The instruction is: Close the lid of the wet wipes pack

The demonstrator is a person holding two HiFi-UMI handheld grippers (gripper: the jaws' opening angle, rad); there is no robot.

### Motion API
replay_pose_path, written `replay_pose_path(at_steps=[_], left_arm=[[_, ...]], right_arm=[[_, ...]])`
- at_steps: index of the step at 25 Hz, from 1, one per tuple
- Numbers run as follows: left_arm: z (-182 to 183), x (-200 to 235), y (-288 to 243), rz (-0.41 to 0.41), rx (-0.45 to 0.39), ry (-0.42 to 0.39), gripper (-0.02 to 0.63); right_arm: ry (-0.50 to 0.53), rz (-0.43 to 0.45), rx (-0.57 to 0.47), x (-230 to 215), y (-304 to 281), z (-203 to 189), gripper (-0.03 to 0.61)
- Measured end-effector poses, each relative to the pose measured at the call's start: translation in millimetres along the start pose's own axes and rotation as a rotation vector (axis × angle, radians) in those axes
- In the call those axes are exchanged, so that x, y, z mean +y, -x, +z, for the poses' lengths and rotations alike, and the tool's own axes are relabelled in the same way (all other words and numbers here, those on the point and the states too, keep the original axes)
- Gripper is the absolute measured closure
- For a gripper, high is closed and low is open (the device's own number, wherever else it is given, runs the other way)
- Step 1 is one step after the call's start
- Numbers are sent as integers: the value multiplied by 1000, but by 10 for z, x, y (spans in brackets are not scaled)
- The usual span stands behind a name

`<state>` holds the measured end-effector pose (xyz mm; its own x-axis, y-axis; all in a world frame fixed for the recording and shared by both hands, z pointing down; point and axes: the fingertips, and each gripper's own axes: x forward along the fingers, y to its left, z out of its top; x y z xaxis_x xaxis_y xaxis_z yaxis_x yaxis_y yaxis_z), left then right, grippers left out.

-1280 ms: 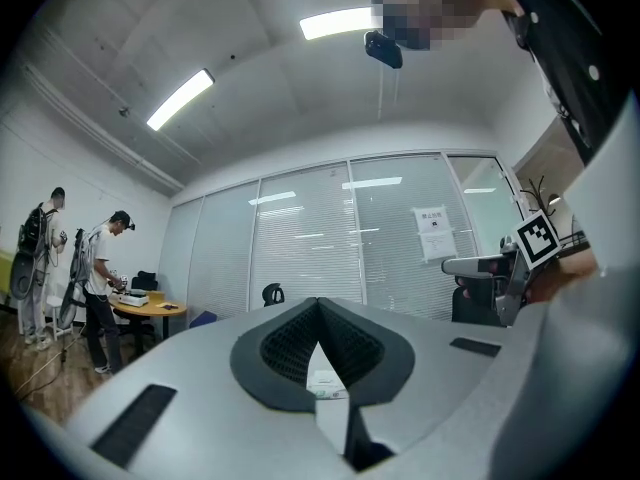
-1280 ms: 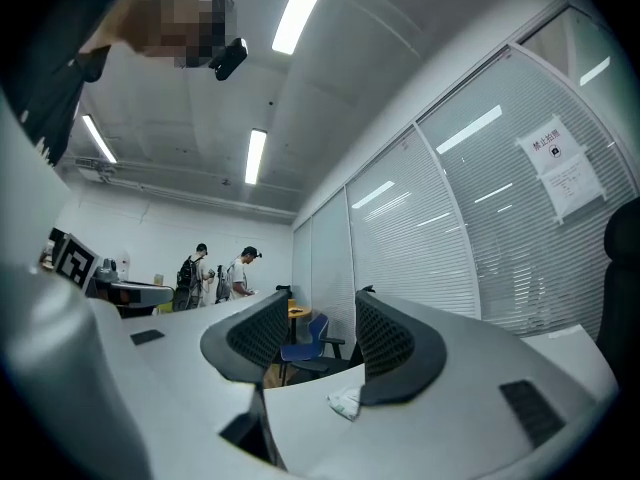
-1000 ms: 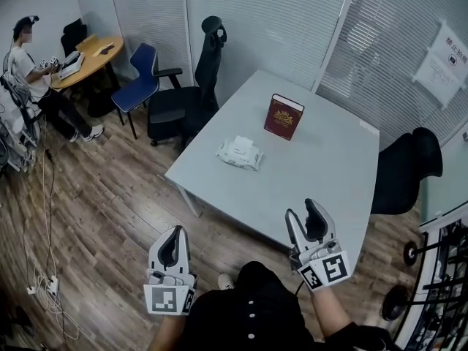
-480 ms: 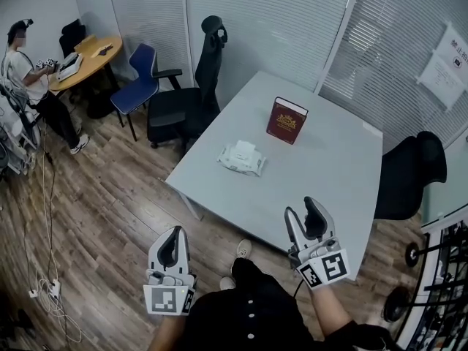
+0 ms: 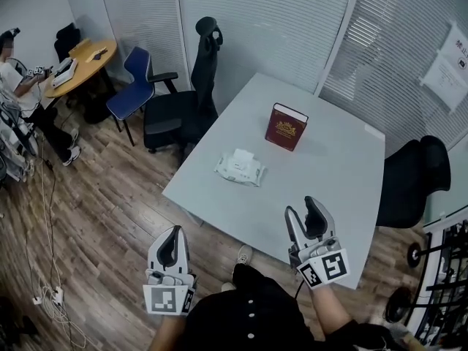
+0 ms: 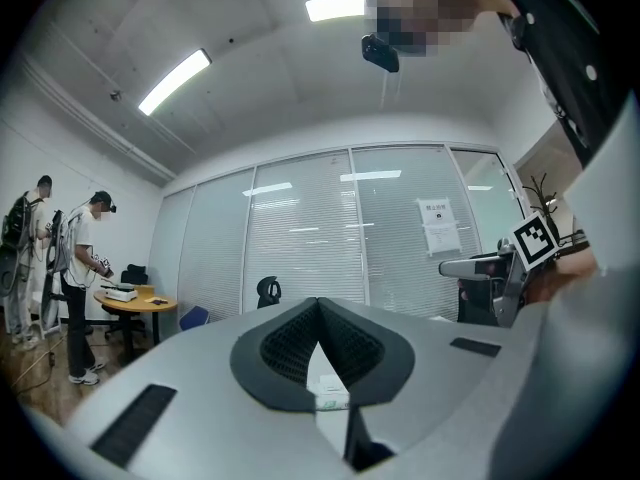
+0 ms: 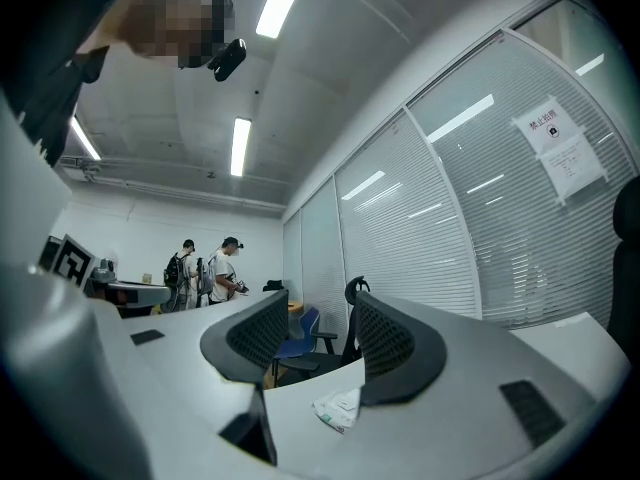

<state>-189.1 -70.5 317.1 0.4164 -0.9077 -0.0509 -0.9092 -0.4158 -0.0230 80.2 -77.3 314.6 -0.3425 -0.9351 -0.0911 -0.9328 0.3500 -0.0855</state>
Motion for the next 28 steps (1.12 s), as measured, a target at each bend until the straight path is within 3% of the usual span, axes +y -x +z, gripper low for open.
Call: replay_pose_path(at_steps=[15, 28], left_arm=[[-93, 143, -953, -6, 25, 1, 600], [-276, 18, -1627, -21, 107, -17, 601]], right_arm=[[-17, 44, 42, -443, -832, -150, 367], [-128, 80, 125, -937, -1333, -592, 367]])
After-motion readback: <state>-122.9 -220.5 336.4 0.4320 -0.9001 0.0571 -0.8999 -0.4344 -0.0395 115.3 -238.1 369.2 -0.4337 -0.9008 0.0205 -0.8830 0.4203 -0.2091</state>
